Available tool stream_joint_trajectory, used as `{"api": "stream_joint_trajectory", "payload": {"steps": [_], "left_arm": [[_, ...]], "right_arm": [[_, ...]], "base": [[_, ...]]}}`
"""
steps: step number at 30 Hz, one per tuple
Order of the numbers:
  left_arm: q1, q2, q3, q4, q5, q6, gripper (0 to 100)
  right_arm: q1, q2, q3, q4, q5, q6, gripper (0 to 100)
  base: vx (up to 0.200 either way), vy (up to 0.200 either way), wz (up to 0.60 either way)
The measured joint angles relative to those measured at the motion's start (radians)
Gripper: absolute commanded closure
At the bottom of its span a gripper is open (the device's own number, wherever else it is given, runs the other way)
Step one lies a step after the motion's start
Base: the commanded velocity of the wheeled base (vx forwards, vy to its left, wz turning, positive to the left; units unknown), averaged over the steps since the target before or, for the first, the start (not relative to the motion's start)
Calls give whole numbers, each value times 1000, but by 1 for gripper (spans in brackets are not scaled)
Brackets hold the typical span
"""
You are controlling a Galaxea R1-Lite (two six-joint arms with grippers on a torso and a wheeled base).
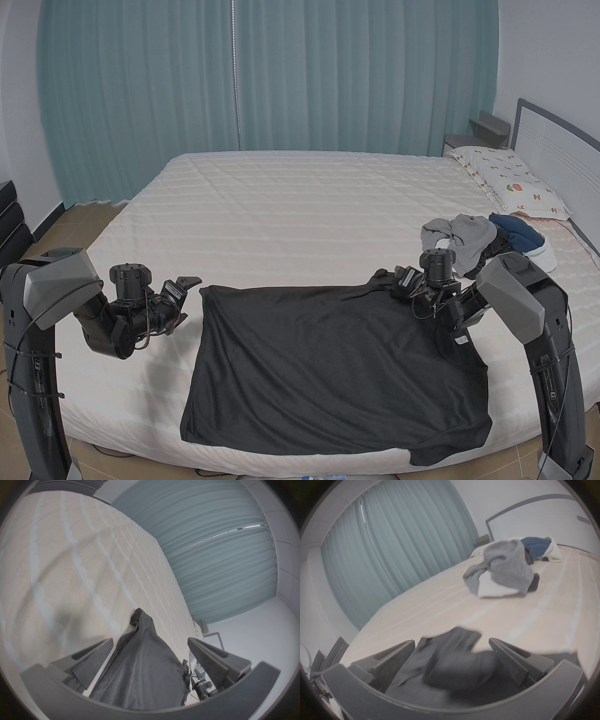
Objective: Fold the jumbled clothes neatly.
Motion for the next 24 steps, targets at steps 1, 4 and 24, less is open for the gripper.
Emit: {"api": "stream_joint_trajectory", "payload": {"steps": [1,4,24], "left_arm": [[0,0,0,0,0,0,0],[-1,0,0,0,0,5,0],[-3,0,3,0,3,26,0]], "right_arm": [[-19,9,-19,-1,-6,-3,0],[-61,28,-53,-3,-17,-10,0],[-175,-121,291,-113,269,-305,0]], "base": [[0,0,0],[0,0,0],[0,0,0]]}}
